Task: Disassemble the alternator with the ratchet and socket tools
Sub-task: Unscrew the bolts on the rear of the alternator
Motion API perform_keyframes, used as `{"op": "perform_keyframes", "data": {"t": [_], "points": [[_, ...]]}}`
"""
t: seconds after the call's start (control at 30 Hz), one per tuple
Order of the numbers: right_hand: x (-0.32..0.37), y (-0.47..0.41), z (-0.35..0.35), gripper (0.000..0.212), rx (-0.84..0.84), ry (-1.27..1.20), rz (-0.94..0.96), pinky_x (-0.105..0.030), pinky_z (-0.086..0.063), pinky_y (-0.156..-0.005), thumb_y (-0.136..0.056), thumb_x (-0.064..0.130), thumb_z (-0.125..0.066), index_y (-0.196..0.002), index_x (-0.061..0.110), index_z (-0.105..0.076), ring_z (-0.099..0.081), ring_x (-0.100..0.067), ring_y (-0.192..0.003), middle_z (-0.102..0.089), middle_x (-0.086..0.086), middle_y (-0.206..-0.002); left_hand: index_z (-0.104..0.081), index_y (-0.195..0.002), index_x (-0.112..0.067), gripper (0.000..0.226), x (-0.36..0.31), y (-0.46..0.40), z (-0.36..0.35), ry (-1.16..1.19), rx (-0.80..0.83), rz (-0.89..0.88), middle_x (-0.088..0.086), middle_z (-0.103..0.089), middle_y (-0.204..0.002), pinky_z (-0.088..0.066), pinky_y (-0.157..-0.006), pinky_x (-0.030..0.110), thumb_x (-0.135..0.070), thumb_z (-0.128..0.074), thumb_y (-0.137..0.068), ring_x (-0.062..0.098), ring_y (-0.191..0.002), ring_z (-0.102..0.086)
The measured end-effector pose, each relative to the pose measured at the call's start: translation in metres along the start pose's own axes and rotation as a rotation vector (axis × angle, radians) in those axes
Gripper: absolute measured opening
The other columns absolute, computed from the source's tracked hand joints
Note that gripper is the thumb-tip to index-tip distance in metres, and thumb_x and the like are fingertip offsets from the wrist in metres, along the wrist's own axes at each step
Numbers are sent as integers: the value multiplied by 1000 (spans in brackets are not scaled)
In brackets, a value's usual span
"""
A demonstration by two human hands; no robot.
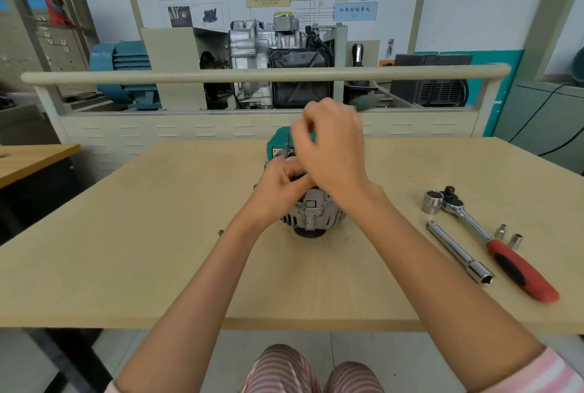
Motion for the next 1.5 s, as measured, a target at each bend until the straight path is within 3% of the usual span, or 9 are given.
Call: {"op": "perform_keyframes", "data": {"t": [0.13, 0.3, 0.47, 0.73, 1.03, 1.13, 1.23, 1.3, 1.5], "points": [[13, 7, -1, 25, -37, 462, -24, -33, -29, -81, -84, 29, -41, -78, 12, -57, -42, -18, -74, -48, -3, -75, -30, -45, -22, 54, 6, 0, -1, 2, -30, 84, -15, -30, -38, -16, -44, 14, 14, -49, -81, 3, -40, -23], [3, -11, 7, 46, 102, -328, -78, -29, -27, -63, -90, 13, -46, -47, 12, -33, -33, -14, -53, -33, -3, -49, -62, -64, -12, 27, -7, 1, -3, -48, 0, -6, 18, -57, -59, -33, -57, 25, -3, -59, -89, 12, -59, -45], [-2, -16, 11, 52, 223, -840, -256, -19, -39, -63, -95, 7, -36, -44, 9, -38, -38, -17, -54, -34, -10, -50, -44, -54, -11, 39, -6, 0, -1, -54, 11, -18, 1, -33, -53, -24, -53, 23, -10, -61, -89, 7, -52, -30], [14, 6, -4, 24, -58, 474, -26, -33, -28, -80, -82, 27, -43, -76, 10, -59, -35, -19, -73, -43, -2, -73, -37, -50, -12, 37, 2, -1, -3, -17, -96, 122, -2, -37, -45, -20, -46, 19, 12, -50, -76, 9, -47, -27], [-1, -16, 8, 47, 161, -886, -292, -20, -38, -60, -90, 11, -40, -44, 12, -37, -36, -20, -53, -34, -10, -49, -57, -63, 2, 31, -6, -1, -3, -66, 8, -19, 12, -41, -53, -26, -53, 22, -12, -59, -91, 7, -53, -33], [2, -12, 6, 45, 81, -730, -205, -26, -39, -61, -89, 11, -42, -45, 9, -39, -38, -13, -52, -35, -5, -48, -56, -58, 5, 32, -5, 0, -4, -49, -14, -37, 10, -42, -51, -27, -54, 24, -4, -60, -89, 7, -53, -34], [6, 4, -1, 27, -115, 62, -26, -32, -32, -75, -84, 19, -47, -58, 12, -46, -40, -15, -62, -42, 1, -59, -48, -45, -21, 49, 2, -1, -4, -13, -97, 34, -14, -41, -40, -25, -48, 17, 14, -54, -79, 0, -44, -32], [10, 9, -2, 21, -160, 397, -38, -33, -30, -81, -81, 25, -46, -70, 11, -57, -45, -21, -71, -50, -4, -70, -45, -49, -5, 33, 7, -2, -5, -19, -115, 90, -12, -37, -41, -22, -46, 18, 14, -51, -75, 5, -45, -29], [7, -8, 3, 36, 7, -258, -97, -29, -30, -64, -82, 20, -42, -47, 14, -34, -34, -17, -54, -32, -1, -48, -57, -56, -12, 31, -1, -1, -6, -64, -65, 1, 6, -54, -51, -30, -53, 24, 2, -59, -84, 9, -54, -42]]}}
Point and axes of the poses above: each hand's wrist, its own y-axis away from the middle knuckle, its own z-axis out of the back of the hand, x = y × z, the point moved 1 cm from there along -y, towards the middle knuckle
